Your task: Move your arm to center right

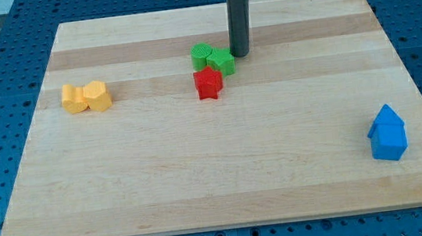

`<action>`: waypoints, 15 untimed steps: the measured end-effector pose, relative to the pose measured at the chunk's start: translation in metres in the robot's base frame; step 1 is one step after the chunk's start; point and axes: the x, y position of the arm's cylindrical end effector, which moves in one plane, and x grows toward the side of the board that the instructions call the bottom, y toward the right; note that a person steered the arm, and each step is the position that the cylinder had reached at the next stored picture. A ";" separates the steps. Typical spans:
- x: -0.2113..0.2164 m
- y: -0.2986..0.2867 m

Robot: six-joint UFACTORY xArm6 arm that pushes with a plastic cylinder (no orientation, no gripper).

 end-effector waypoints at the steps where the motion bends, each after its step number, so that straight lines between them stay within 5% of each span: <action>1: 0.000 0.000; 5: 0.017 0.016; 6: -0.015 0.000; 7: -0.079 -0.063; 8: -0.093 -0.139; 9: -0.093 -0.152; 12: -0.094 -0.056; 14: -0.090 -0.050; 15: -0.053 0.000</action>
